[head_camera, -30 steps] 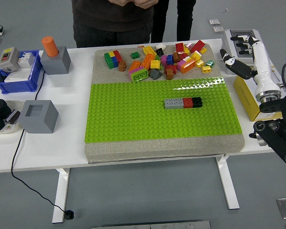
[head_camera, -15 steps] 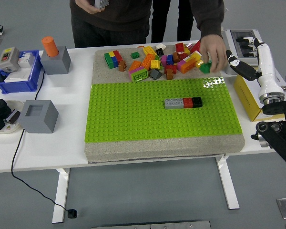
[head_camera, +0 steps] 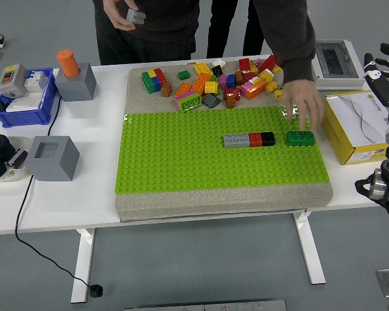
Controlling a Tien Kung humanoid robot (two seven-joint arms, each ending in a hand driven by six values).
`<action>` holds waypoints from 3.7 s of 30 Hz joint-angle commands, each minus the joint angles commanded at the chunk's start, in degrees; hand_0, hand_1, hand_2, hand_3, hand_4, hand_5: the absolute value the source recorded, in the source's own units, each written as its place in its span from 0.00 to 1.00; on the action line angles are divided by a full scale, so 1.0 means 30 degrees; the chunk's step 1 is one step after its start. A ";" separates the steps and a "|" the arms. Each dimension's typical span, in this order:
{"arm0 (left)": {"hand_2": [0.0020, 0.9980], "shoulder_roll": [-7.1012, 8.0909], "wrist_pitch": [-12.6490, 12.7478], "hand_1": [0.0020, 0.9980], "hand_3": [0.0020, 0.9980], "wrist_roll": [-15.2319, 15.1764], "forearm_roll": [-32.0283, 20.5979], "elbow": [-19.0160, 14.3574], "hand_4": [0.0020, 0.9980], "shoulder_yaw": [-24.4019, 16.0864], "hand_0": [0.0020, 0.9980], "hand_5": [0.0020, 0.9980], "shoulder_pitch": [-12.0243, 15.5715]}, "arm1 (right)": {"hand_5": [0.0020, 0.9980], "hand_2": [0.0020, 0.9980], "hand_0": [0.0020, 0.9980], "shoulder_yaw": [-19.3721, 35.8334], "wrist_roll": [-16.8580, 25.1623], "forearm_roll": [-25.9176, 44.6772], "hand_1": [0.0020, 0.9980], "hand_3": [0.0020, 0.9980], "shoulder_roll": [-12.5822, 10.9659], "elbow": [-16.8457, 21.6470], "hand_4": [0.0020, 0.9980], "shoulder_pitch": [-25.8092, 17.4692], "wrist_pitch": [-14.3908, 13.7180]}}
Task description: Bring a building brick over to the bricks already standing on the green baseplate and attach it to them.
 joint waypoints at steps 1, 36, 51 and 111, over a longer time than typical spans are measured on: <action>0.72 0.0019 0.0006 0.77 0.50 -0.0005 0.0009 0.0000 1.00 -0.0033 0.78 0.88 -0.0003 | 0.34 0.71 0.51 0.0076 0.0209 0.0398 0.65 0.66 0.0016 0.0039 0.73 -0.0045 0.0019; 0.72 0.0269 -0.0017 0.78 0.48 -0.0024 0.0694 0.0000 1.00 -0.0774 0.78 0.88 0.0058 | 0.38 0.56 0.40 0.2307 0.2279 1.2814 0.41 0.65 0.0014 0.0785 0.82 -0.2068 0.3751; 0.72 0.0361 -0.0036 0.78 0.47 -0.0049 0.0822 0.0000 1.00 -0.0760 0.78 0.88 -0.0029 | 0.45 0.43 0.40 0.2705 0.1809 1.3350 0.40 0.64 0.0266 0.1210 0.87 -0.2216 0.4282; 0.72 0.0378 -0.0055 0.78 0.46 -0.0179 0.0903 0.0000 1.00 -0.0947 0.78 0.86 -0.0094 | 0.16 0.93 0.74 0.0340 -0.7047 -0.0915 0.86 0.69 -0.2933 0.0542 0.85 -0.0192 0.5846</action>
